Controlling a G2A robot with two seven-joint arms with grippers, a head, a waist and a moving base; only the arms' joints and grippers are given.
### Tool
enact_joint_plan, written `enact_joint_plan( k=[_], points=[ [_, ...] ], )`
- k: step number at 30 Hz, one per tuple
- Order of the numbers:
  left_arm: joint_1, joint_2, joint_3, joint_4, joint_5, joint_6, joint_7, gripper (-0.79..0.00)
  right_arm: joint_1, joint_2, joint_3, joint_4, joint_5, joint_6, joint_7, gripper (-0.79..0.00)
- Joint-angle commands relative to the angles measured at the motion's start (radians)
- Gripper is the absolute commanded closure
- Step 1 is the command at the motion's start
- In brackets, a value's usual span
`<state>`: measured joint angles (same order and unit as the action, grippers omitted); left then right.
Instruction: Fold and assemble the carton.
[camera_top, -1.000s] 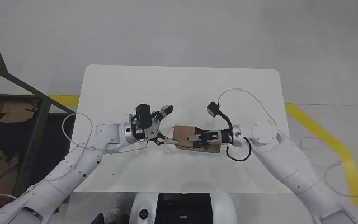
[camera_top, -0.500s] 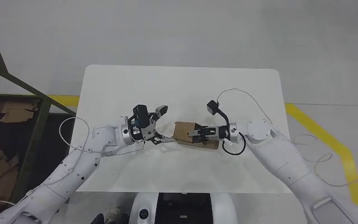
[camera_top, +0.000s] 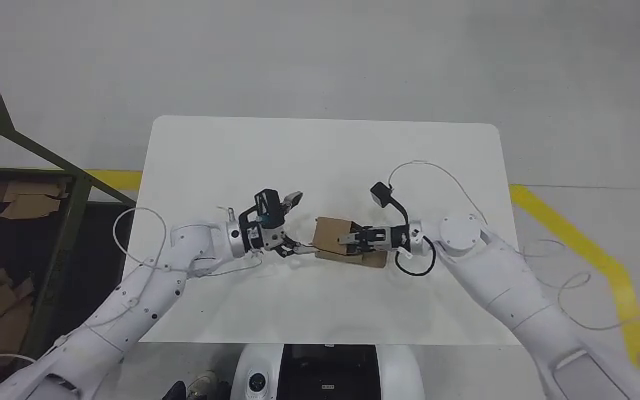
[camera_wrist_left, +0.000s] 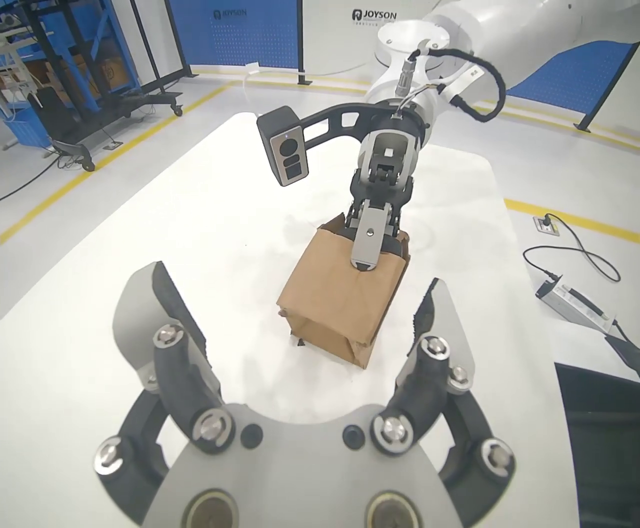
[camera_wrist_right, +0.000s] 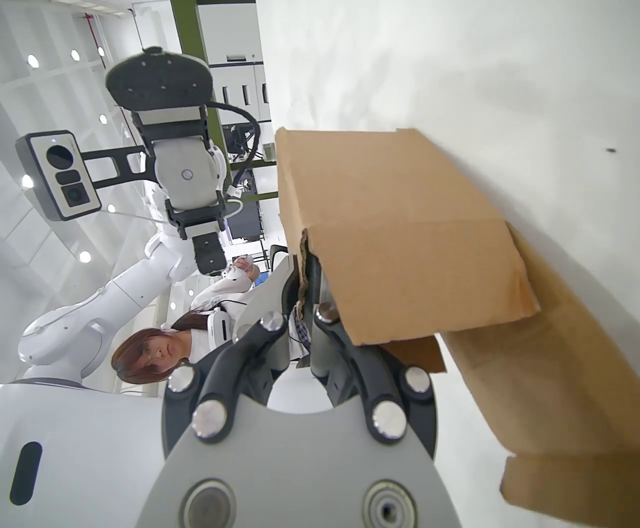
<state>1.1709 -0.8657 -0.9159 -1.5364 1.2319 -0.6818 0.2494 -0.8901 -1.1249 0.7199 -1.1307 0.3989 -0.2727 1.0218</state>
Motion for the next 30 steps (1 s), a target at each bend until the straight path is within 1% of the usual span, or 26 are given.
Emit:
enact_joint_plan(
  k=[1, 5, 10, 30],
  points=[
    [-0.008, -0.005, 0.006, 0.002, -0.004, 0.0, -0.021, -0.785, -0.002, -0.001, 0.004, 0.009, 0.001, -0.004, 0.001, 0.0],
    [-0.023, -0.014, 0.014, 0.009, -0.008, -0.002, -0.059, -0.785, -0.005, -0.003, 0.011, 0.019, -0.006, -0.006, 0.001, 0.0],
    [-0.032, -0.022, 0.011, 0.014, -0.008, -0.005, -0.069, -0.785, -0.01, -0.005, 0.019, 0.022, -0.021, -0.011, -0.006, 0.0],
    [-0.006, -0.032, -0.033, 0.019, -0.017, -0.067, -0.022, -0.785, -0.028, -0.018, 0.039, 0.037, -0.064, 0.001, -0.031, 0.0]
  ],
)
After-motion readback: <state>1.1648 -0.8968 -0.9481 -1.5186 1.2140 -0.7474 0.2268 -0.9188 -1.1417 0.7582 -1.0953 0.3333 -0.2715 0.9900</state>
